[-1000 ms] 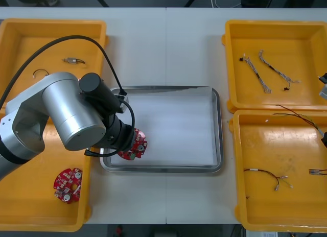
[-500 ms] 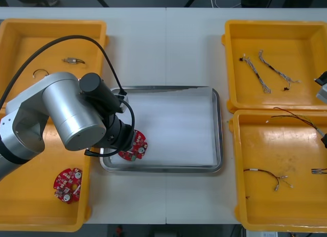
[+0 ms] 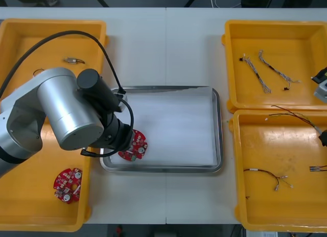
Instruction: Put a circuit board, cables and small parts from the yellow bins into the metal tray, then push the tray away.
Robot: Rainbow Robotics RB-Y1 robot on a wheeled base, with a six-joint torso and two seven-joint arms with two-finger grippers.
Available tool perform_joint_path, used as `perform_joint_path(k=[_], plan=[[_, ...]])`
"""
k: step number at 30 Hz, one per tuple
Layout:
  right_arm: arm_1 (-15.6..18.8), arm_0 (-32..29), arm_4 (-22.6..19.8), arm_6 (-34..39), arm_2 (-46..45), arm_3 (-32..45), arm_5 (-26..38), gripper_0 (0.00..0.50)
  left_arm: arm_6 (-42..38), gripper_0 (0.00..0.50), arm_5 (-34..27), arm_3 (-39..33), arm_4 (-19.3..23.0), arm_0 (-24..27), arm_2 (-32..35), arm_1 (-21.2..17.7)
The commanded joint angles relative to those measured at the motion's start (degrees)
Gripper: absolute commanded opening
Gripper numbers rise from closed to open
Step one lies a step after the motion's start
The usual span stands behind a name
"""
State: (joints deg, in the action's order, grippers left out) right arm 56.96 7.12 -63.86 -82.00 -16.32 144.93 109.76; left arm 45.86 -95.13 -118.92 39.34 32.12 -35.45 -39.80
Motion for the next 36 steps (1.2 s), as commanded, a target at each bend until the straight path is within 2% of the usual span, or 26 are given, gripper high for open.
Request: perform_joint_path(k=[1,7,12,16,21,25,29,32,36], plan=[[2.1,4.57,-0.56,-2.55,4.01,1.41,0.24,0.0,0.81,0.5,-6.91,-5.54,3.2,2.95,6.98,1.83],[3.42,9.32,-1.53,-3.69,10.51,1.49,0.24,0.0,0.9,0.5,-14.87,-7.73,5.22,5.33,15.5,2.01],[3.42,15.47,-1.44,-3.87,17.63,1.41,-0.86,0.0,0.99,0.5,-14.87,-7.12,5.4,8.14,19.72,0.25],[3.33,23.03,-0.56,-4.04,25.37,1.05,-1.21,0.0,1.16,0.5,-14.87,-3.78,6.01,9.72,23.24,-2.3],[1.05,32.52,-0.13,-4.22,34.95,-1.49,-1.3,0.0,2.57,0.5,-14.87,3.52,5.57,10.42,29.3,-3.97],[-2.03,35.33,1.11,-4.92,38.46,-3.34,-1.3,0.0,8.02,0.5,-14.87,10.2,4.08,12.44,31.5,-5.03],[-5.19,37.71,4.09,-5.98,41.8,-4.92,-1.56,0.0,12.5,0.5,-14.87,18.46,1.0,15.17,33.08,-5.47],[-6.6,39.11,5.41,-6.86,44.44,-6.59,-3.59,0.0,14.61,0.5,-14.87,23.82,-1.9,17.37,33.08,-5.47],[-7.66,40.78,6.73,-10.02,48.4,-9.4,-8.24,0.0,15.05,0.5,-13.15,32.17,-3.48,20.18,33.08,-5.55]])
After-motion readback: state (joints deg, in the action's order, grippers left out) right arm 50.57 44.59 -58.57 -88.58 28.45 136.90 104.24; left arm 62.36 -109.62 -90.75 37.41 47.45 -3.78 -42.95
